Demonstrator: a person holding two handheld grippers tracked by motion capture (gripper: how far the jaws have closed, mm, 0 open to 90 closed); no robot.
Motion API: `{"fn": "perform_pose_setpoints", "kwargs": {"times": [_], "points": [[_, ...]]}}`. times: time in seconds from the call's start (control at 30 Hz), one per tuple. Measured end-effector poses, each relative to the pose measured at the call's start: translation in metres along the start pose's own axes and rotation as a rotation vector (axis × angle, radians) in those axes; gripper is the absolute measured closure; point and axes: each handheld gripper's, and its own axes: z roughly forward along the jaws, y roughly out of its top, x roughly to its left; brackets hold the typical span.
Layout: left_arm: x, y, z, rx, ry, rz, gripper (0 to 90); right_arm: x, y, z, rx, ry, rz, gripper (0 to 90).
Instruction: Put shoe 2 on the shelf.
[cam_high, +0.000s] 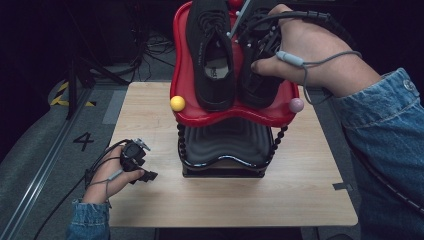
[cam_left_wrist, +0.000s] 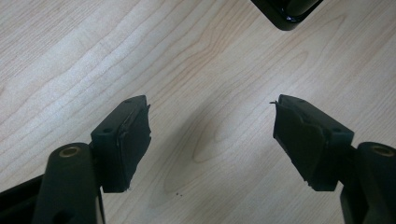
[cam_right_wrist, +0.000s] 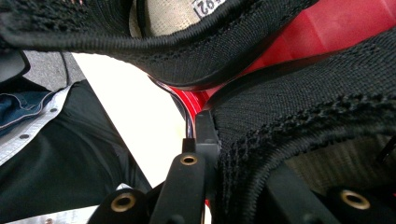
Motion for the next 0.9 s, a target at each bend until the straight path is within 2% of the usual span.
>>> {"fn": "perform_pose_setpoints", "kwargs": {"times": [0.07, 0.13, 0.43, 0.57, 0.63, 0.67, 0.83, 0.9], "points": [[0.000, 0.000, -0.001, 0.003, 0.007, 0.005, 27.6, 0.000, 0.000, 0.002, 0.012, 0.002, -0.006, 87.8], [-0.001, 0.000, 0.001, 0.004, -0.009, -0.007, 27.6, 0.000, -0.001, 0.005, 0.015, 0.000, -0.002, 87.9], [-0.002, 0.001, 0.002, 0.006, -0.009, -0.008, 27.4, 0.000, -0.001, 0.013, 0.026, 0.006, 0.000, 87.7], [-0.002, 0.001, 0.003, 0.011, -0.009, -0.010, 27.2, -0.002, -0.001, 0.012, 0.020, 0.020, 0.003, 85.3], [-0.002, 0.000, 0.003, 0.010, -0.008, -0.008, 27.2, -0.003, -0.002, 0.011, 0.027, 0.034, 0.008, 82.0], [0.000, 0.000, 0.003, 0.002, -0.004, -0.004, 27.2, -0.004, -0.002, 0.010, 0.014, 0.045, 0.005, 75.7], [0.000, -0.001, 0.005, 0.013, -0.011, -0.003, 27.0, -0.006, -0.004, 0.003, -0.013, 0.060, 0.030, 67.1], [0.000, -0.001, 0.005, 0.013, -0.011, -0.001, 27.0, -0.006, -0.004, 0.001, -0.019, 0.065, 0.032, 66.6]]}}
